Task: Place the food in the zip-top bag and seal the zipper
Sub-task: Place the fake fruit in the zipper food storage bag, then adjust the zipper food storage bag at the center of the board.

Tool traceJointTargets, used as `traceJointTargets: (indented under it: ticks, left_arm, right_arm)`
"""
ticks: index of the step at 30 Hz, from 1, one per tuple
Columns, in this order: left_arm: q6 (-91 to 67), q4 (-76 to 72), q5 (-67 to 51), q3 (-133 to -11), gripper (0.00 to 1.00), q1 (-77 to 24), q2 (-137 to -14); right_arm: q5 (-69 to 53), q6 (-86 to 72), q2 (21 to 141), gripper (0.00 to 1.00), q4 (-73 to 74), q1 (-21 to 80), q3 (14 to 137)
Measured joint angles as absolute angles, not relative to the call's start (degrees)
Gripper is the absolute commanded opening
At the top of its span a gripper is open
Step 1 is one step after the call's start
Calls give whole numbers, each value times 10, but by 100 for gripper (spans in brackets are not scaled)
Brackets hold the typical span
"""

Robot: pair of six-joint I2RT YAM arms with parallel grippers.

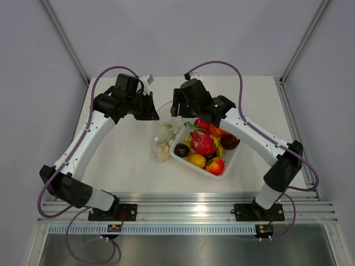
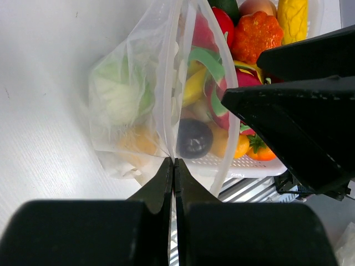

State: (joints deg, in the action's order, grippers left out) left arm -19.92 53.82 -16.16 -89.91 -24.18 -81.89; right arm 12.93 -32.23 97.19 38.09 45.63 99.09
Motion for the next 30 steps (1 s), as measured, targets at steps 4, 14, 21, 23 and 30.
traceJointTargets:
  ticks: [4,14,21,23,30]
  left_arm:
    - [-199,538,-162,-898,0,-242,-819]
    - [-196,544,-156,-903,0,-242,-818]
    - [-188,559,-130,-972,0,-229,-818]
    - [-188,557,-124,-974,0,-226,-818]
    - [-191,529,-122,-880,0,-222,-811]
  right_arm:
    - [130,-330,976,49,392,456,967]
    - [128,-331,998,0,408,456,968]
    - [144,-324,979,0,383,456,985]
    - [147,-324,959,0,369,455,964]
    - [154,-329,943,19,338,438,888]
